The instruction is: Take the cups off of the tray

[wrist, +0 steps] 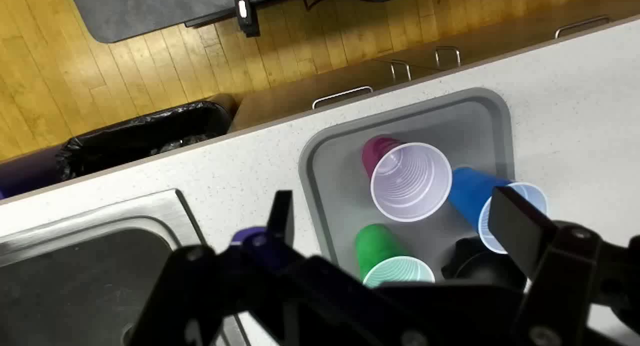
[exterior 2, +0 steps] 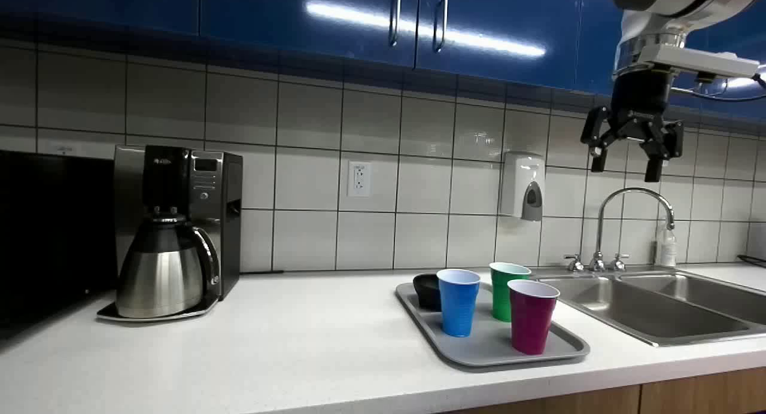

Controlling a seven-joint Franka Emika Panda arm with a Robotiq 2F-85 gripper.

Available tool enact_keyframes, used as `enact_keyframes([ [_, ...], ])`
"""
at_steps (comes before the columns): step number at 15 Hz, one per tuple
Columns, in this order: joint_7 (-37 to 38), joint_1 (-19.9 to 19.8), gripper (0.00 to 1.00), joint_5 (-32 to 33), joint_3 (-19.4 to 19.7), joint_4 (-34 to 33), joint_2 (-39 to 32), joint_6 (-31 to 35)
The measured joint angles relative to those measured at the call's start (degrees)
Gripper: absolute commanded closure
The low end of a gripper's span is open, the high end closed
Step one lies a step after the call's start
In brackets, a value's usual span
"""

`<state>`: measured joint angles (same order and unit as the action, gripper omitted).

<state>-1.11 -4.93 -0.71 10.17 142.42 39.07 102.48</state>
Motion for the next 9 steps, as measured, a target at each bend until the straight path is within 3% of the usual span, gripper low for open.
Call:
enact_keyframes([
  [9,-0.51,0.99,0.0,-0.5,-0.61,0.85,-2.67,1.97],
])
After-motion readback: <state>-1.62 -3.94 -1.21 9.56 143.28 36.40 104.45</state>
